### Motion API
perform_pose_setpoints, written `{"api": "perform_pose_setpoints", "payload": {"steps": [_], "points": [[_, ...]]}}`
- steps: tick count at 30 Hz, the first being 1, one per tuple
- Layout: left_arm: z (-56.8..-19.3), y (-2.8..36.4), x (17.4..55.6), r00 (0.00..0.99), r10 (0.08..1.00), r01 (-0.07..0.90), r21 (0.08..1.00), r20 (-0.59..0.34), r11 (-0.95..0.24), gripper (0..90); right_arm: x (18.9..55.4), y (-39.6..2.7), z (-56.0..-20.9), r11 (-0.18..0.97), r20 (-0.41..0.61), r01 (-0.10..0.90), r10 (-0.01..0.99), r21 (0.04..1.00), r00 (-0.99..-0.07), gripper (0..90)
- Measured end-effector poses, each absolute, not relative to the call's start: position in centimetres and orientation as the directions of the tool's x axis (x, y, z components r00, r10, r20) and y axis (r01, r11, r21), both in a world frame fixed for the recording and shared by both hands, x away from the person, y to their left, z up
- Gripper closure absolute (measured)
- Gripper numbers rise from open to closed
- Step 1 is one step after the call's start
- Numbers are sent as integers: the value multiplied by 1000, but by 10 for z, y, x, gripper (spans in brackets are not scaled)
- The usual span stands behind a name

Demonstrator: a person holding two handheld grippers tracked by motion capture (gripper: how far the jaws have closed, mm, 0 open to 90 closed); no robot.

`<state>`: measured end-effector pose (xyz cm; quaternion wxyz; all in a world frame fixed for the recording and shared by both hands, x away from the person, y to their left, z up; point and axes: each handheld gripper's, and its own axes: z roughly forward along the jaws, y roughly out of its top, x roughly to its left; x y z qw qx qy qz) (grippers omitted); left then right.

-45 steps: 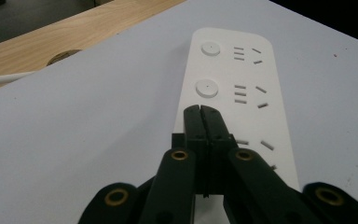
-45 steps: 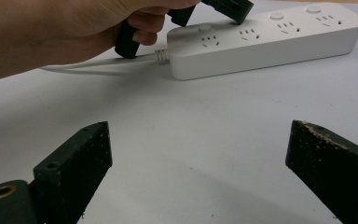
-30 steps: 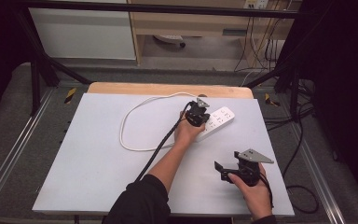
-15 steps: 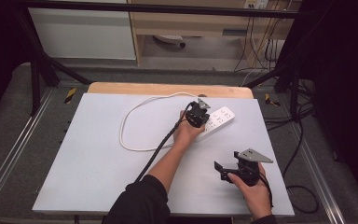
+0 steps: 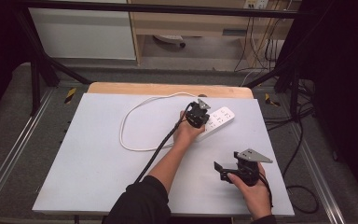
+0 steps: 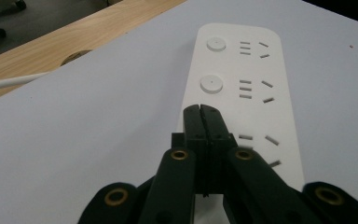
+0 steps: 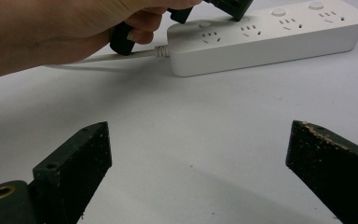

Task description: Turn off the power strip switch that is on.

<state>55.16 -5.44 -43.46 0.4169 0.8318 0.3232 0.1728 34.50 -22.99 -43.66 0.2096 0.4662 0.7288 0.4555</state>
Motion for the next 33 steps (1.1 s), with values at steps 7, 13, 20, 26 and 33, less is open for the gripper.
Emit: {"api": "perform_pose_setpoints", "payload": {"steps": [7, 13, 20, 26, 33], "points": [[-435, -55, 551, 732, 680, 383, 805, 35, -454, 900, 345, -230, -437, 149, 121, 491, 871, 858, -476, 76], [-435, -56, 550, 731, 681, 380, 803, 44, -459, 900, 345, -229, -437, 151, 121, 493, 871, 857, -476, 76], [-435, -60, 549, 736, 674, 370, 795, 65, -481, 900, 346, -230, -437, 152, 117, 490, 872, 859, -476, 76], [-433, -59, 550, 735, 676, 380, 793, 55, -477, 900, 346, -230, -437, 150, 120, 492, 871, 858, -476, 76], [-431, -47, 552, 731, 682, 418, 805, -21, -422, 900, 345, -231, -437, 147, 121, 488, 871, 861, -476, 75]]}}
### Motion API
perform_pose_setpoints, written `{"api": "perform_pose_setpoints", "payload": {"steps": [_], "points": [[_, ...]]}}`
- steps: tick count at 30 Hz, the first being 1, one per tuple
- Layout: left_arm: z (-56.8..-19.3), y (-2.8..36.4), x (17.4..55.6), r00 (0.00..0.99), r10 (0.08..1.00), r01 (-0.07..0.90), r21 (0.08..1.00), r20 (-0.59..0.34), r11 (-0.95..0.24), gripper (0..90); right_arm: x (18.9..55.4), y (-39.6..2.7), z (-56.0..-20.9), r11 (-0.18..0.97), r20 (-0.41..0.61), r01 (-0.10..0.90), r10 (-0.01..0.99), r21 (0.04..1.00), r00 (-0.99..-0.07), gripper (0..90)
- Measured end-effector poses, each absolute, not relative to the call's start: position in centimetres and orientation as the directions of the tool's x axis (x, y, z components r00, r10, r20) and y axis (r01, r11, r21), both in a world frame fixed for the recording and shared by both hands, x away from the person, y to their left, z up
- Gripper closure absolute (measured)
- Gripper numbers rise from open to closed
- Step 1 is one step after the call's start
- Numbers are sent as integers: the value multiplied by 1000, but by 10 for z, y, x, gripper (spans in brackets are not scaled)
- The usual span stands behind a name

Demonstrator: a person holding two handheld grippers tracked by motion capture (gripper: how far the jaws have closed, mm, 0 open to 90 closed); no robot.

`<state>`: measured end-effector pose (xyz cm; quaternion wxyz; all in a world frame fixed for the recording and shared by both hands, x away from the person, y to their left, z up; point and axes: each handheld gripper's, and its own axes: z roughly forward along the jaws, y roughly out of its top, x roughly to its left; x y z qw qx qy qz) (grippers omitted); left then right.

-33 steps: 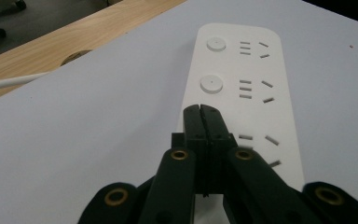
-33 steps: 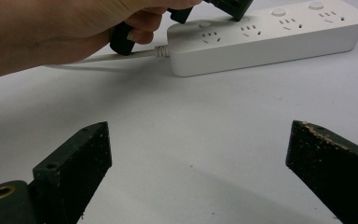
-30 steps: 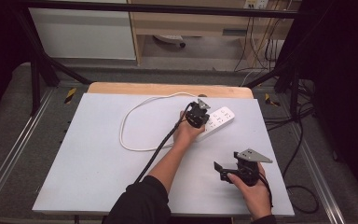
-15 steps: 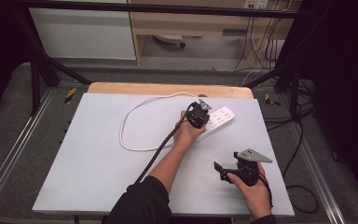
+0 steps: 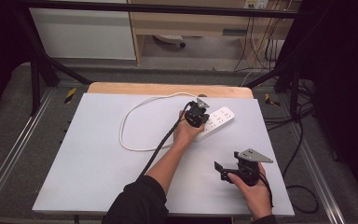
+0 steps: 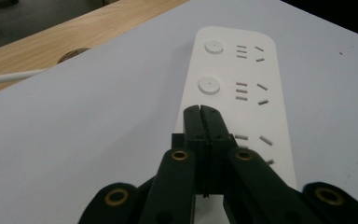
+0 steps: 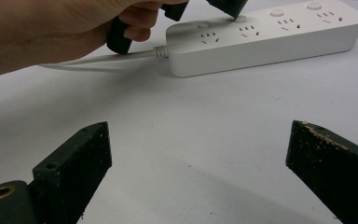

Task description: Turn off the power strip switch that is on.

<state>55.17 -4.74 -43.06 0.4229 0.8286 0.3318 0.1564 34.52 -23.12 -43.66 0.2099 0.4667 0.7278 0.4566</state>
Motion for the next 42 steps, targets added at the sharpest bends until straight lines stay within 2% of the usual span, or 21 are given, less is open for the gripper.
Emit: {"api": "perform_pose_setpoints", "payload": {"steps": [4, 26, 27, 33, 42], "points": [[-422, -35, 545, 728, 682, 404, 844, -62, -354, 900, 345, -231, -436, 150, 117, 484, 870, 862, -478, 75], [-374, 48, 479, 757, 651, 356, 872, -58, -336, 900, 348, -215, -438, 207, 76, 481, 860, 852, -505, 71], [-372, 51, 477, 754, 655, 353, 874, -56, -332, 835, 348, -215, -438, 211, 72, 479, 859, 852, -507, 70], [-363, 70, 463, 751, 656, 345, 891, -74, -295, 746, 348, -213, -438, 218, 68, 481, 858, 849, -509, 69], [-353, 94, 444, 756, 647, 336, 908, -101, -250, 469, 349, -212, -439, 223, 63, 481, 858, 848, -510, 64]]}}
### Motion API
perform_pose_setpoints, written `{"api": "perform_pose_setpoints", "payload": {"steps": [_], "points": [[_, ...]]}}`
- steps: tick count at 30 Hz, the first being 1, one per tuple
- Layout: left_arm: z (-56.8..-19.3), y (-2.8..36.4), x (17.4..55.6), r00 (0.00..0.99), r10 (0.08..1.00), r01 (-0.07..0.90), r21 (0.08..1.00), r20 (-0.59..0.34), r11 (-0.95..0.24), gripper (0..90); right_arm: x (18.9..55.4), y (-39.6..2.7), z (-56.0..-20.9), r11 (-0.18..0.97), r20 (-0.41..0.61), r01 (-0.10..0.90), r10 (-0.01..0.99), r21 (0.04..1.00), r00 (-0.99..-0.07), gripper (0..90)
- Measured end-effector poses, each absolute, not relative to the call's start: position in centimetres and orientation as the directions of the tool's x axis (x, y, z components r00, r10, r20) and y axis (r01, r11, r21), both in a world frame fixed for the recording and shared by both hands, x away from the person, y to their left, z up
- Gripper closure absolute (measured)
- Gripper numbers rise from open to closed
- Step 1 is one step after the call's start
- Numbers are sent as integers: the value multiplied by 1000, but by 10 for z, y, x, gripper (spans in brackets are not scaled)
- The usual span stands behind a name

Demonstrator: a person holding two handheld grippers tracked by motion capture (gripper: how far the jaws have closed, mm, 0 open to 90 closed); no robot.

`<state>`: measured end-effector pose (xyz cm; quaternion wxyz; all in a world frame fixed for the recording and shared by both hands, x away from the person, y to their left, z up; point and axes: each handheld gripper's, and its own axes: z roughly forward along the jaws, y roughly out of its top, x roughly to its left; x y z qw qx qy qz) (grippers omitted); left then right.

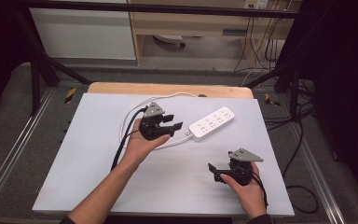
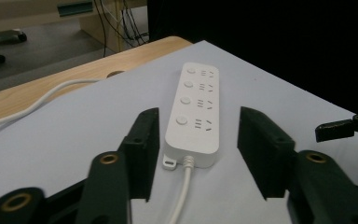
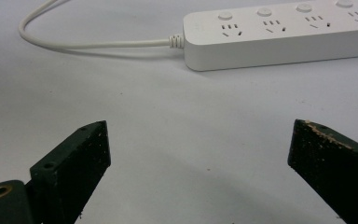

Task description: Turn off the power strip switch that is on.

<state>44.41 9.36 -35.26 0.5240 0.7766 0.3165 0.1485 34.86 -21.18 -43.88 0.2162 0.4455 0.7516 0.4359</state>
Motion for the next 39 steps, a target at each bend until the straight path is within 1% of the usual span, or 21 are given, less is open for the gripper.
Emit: {"api": "perform_pose_setpoints", "payload": {"steps": [9, 11, 15, 19, 33, 39], "points": [[-345, 120, 424, 736, 665, 338, 919, -126, -201, 237, 349, -211, -440, 230, 57, 482, 858, 845, -511, 51], [-343, 125, 420, 727, 673, 347, 918, -134, -192, 174, 349, -211, -440, 229, 58, 481, 858, 846, -510, 47], [-340, 135, 413, 717, 684, 347, 920, -134, -183, 96, 350, -211, -440, 227, 59, 483, 860, 846, -507, 43], [-338, 143, 406, 711, 691, 343, 922, -128, -182, 65, 350, -211, -440, 225, 61, 485, 860, 845, -506, 41], [-336, 185, 378, 693, 715, 309, 935, -95, -175, 58, 349, -213, -440, 224, 60, 484, 862, 846, -503, 37], [-330, 210, 367, 674, 732, 303, 941, -99, -152, 51, 349, -212, -439, 230, 53, 479, 860, 847, -507, 34]]}}
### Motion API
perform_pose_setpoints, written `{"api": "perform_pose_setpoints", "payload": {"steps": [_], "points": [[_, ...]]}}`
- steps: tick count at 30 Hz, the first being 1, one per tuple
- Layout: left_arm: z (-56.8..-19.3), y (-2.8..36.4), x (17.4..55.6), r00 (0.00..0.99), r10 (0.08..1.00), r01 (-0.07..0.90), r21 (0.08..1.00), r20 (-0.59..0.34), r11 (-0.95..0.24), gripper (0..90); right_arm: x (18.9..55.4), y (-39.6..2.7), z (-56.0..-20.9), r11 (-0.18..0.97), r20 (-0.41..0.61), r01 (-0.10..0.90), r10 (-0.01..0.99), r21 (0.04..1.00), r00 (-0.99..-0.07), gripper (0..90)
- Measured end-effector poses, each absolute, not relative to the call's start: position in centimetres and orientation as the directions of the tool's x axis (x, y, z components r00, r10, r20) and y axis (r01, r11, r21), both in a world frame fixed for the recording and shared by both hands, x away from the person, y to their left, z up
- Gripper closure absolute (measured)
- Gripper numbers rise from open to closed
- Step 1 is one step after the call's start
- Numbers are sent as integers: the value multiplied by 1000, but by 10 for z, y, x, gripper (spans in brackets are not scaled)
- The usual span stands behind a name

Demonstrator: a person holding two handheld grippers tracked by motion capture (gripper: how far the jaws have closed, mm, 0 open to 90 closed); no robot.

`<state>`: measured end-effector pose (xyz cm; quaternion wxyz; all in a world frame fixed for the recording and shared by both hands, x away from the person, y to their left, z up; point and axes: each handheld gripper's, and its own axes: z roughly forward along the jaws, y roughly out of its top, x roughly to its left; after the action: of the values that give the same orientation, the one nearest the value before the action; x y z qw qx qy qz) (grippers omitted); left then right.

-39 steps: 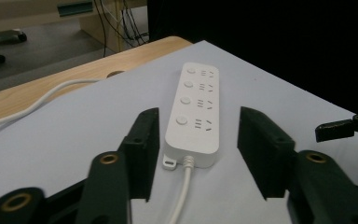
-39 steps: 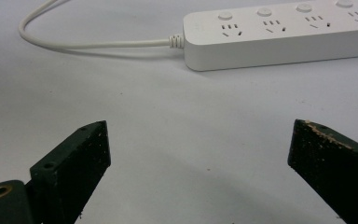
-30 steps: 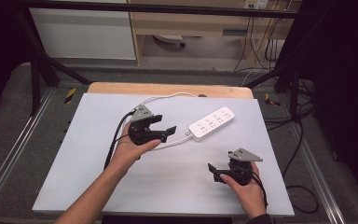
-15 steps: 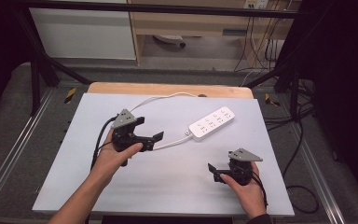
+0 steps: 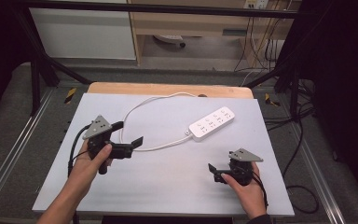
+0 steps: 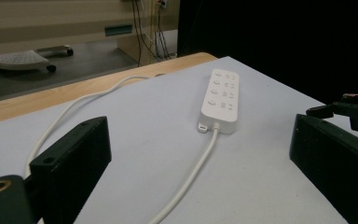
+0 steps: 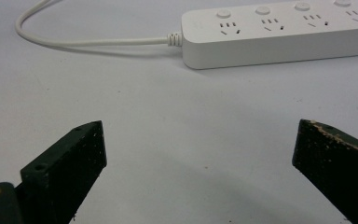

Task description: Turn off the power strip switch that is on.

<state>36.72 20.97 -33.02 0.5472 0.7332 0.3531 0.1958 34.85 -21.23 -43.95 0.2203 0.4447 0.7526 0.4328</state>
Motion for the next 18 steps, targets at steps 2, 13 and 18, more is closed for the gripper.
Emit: {"api": "perform_pose_setpoints", "payload": {"steps": [2, 13, 18], "points": [[-329, 218, 364, 670, 736, 301, 942, -97, -150, 51, 348, -212, -439, 231, 53, 477, 859, 848, -509, 33], [-330, 252, 352, 631, 769, 301, 946, -101, -122, 51, 349, -212, -440, 231, 54, 481, 859, 846, -508, 32], [-334, 266, 347, 612, 783, 308, 945, -106, -112, 50, 349, -213, -440, 233, 51, 479, 860, 846, -507, 32]]}}
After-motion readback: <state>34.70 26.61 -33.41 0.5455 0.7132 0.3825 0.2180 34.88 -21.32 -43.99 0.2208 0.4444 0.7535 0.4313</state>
